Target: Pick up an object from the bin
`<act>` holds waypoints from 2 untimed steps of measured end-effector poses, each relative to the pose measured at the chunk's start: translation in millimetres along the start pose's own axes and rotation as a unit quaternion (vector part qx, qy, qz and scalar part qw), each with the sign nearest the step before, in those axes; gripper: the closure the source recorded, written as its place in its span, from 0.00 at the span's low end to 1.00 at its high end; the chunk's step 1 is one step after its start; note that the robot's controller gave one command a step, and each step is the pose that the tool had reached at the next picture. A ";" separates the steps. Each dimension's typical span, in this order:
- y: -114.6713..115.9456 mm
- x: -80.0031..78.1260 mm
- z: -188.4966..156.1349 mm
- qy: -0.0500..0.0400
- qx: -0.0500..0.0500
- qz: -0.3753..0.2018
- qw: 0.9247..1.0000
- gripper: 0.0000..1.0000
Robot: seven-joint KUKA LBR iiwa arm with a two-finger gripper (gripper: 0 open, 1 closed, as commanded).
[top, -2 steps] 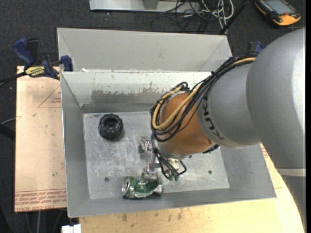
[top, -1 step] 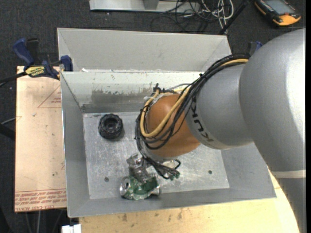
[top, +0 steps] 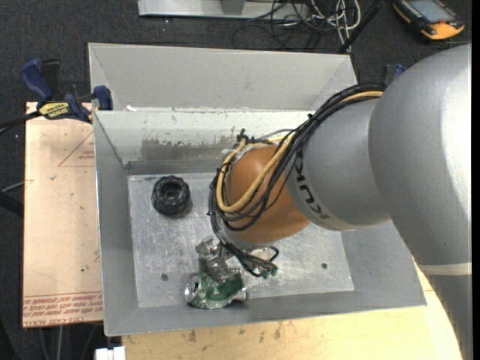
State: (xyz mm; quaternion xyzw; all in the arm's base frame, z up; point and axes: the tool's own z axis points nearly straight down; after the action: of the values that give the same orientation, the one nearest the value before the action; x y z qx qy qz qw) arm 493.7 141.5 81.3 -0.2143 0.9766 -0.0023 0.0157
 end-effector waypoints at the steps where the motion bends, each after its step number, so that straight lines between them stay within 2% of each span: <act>1: -3.6 2.9 -22.7 0.008 -0.004 0.011 1.000 1.00; 2: -1.2 2.2 -78.6 0.016 -0.006 0.001 1.000 1.00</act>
Offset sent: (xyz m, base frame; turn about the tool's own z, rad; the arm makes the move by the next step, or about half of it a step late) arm -0.0025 -0.0006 0.1018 -0.0150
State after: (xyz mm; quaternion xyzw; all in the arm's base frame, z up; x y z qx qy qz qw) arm 489.7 139.4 159.8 -0.2130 0.9770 0.0006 -0.0011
